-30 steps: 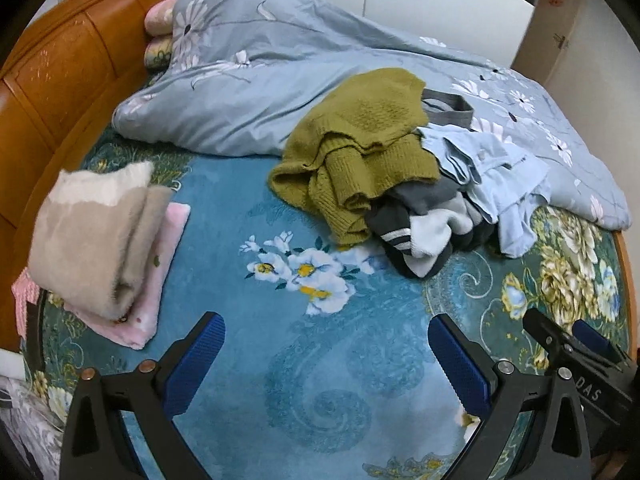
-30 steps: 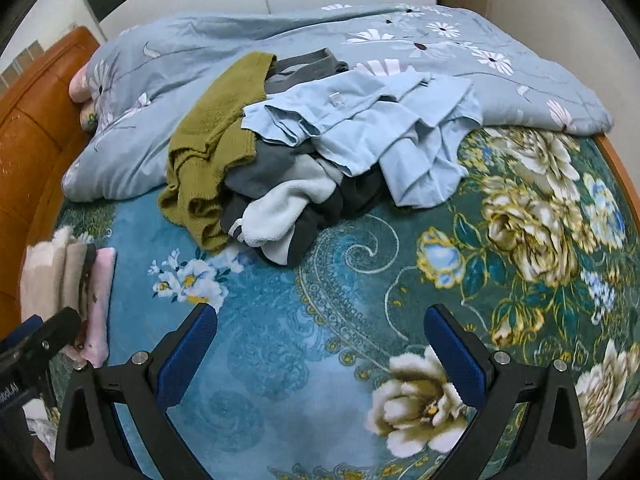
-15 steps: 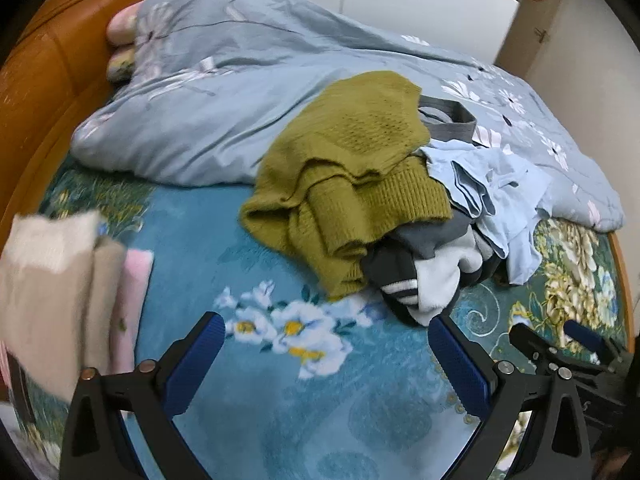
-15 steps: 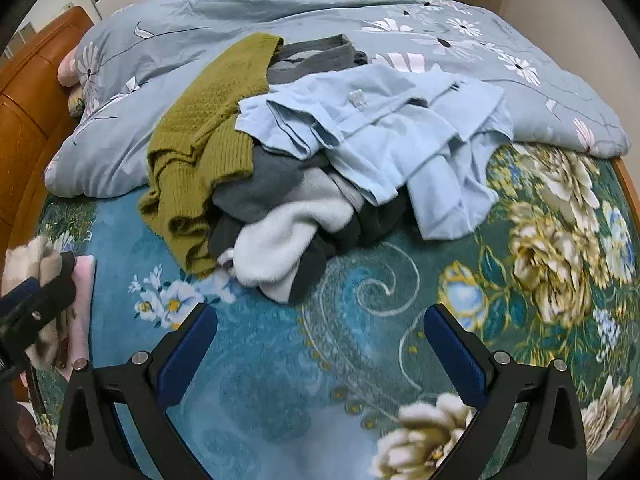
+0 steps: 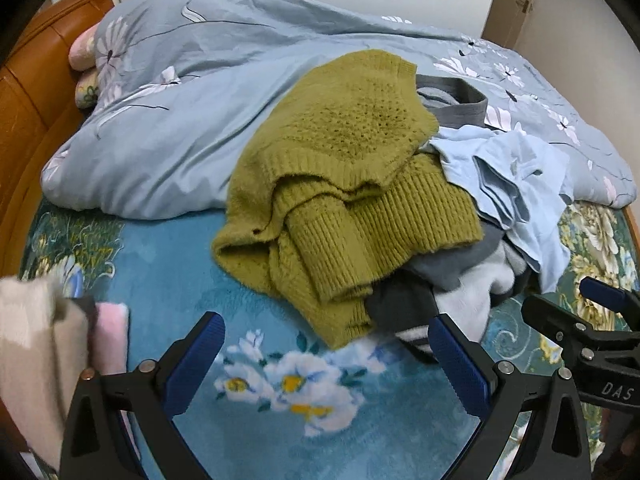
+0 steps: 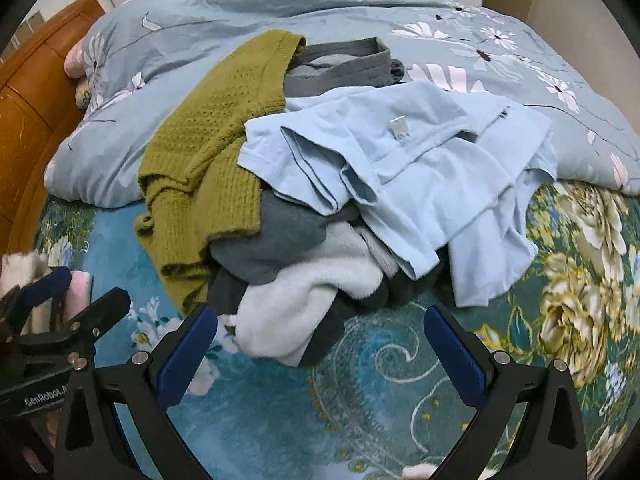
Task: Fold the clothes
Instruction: 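Move both grippers toward the olive-green sweater on the clothes pile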
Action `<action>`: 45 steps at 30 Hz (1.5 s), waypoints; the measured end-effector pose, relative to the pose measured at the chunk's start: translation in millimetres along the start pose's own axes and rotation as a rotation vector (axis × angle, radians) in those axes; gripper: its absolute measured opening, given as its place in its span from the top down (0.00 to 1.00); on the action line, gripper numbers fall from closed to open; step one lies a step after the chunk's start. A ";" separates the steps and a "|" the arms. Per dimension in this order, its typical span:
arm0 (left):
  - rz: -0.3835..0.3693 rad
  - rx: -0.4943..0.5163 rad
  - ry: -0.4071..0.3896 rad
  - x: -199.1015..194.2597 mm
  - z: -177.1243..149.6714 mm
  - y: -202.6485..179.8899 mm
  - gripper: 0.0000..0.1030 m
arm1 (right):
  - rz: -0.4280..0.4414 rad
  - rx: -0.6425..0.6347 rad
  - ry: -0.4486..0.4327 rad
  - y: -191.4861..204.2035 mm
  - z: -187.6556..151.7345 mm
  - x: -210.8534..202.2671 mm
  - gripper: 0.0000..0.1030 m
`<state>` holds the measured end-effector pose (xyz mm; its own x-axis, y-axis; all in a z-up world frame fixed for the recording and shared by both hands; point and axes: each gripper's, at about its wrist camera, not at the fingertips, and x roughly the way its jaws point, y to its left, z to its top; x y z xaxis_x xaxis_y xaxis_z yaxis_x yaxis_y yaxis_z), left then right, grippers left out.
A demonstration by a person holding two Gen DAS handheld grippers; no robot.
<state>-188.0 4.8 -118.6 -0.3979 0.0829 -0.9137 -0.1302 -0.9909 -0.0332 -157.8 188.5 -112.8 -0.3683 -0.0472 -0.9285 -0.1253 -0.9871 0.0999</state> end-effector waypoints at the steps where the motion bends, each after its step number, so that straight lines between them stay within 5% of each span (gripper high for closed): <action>1: -0.004 -0.004 0.004 3.8 3.3 0.7 0.00 | -0.001 -0.005 0.004 -0.4 2.1 3.7 0.00; 23: 0.003 0.012 0.008 53.5 46.1 1.9 0.00 | 0.005 -0.001 0.028 -2.1 35.7 44.7 0.00; 36: -0.042 0.021 0.082 69.3 79.0 0.8 0.01 | 0.013 -0.002 0.062 -10.7 40.7 49.4 0.00; 42: 0.062 0.185 0.060 80.8 99.7 -31.3 0.04 | 0.016 0.033 0.073 -20.3 29.7 41.1 0.00; 45: 0.117 0.277 0.053 89.2 109.1 -47.0 0.18 | 0.016 0.054 0.087 -25.4 23.5 38.2 0.00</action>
<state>-316.4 70.3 -154.4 -0.3783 -0.0433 -0.9247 -0.3320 -0.9261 0.1791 -190.3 215.3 -142.4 -0.2895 -0.0781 -0.9540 -0.1702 -0.9766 0.1316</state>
